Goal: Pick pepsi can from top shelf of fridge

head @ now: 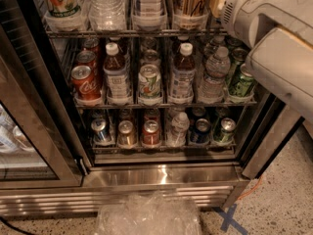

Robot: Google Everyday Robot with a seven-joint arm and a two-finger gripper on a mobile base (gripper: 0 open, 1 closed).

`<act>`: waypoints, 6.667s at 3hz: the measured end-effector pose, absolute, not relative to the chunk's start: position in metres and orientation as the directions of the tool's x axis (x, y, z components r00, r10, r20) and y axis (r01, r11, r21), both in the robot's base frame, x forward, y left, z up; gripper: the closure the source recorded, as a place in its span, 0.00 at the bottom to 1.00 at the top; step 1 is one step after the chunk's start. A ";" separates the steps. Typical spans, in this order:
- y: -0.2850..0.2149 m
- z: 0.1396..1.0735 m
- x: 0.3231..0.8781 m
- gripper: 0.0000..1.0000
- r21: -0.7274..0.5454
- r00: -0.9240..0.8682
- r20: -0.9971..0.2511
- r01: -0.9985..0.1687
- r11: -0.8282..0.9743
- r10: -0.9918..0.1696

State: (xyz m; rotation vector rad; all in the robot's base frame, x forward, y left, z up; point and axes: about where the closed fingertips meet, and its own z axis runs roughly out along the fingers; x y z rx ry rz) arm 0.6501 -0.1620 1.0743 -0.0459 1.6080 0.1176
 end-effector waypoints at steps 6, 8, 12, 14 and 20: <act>-0.105 1.085 0.596 1.00 -0.081 -0.056 -0.993 -0.271 0.959 -0.100; -0.097 1.085 0.593 1.00 -0.069 -0.062 -0.994 -0.295 0.953 -0.092; -0.069 1.092 0.577 1.00 -0.061 -0.060 -0.994 -0.341 0.938 -0.087; -0.044 1.069 0.558 1.00 -0.072 -0.108 -0.987 -0.374 0.925 -0.120; 0.013 1.031 0.469 1.00 -0.011 -0.298 -0.944 -0.402 0.915 -0.142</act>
Offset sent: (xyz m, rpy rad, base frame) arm -0.0144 0.0254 0.0542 0.0325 -0.0157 0.1907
